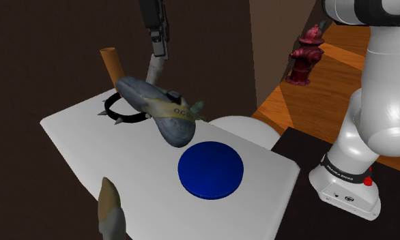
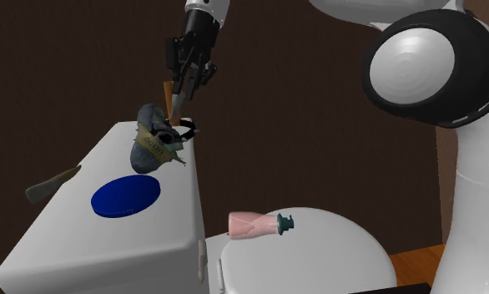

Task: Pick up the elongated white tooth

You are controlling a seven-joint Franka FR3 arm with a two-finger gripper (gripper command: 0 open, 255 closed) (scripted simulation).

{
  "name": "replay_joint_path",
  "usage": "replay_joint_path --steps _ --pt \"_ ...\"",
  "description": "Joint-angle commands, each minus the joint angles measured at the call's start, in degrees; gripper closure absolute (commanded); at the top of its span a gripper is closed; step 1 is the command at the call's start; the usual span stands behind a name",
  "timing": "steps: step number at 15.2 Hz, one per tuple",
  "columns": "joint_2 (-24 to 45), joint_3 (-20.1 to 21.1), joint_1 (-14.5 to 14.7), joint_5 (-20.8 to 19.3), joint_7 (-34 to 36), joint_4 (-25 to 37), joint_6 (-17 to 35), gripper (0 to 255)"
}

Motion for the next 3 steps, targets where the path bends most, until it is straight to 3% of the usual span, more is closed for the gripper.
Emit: replay_joint_path --steps 1,3 --pt "1.8 0.2 0.2 -0.1 1.3 4.2 -2.1 255" --pt "1.9 0.2 0.3 -0.1 1.4 4.5 -2.3 255"
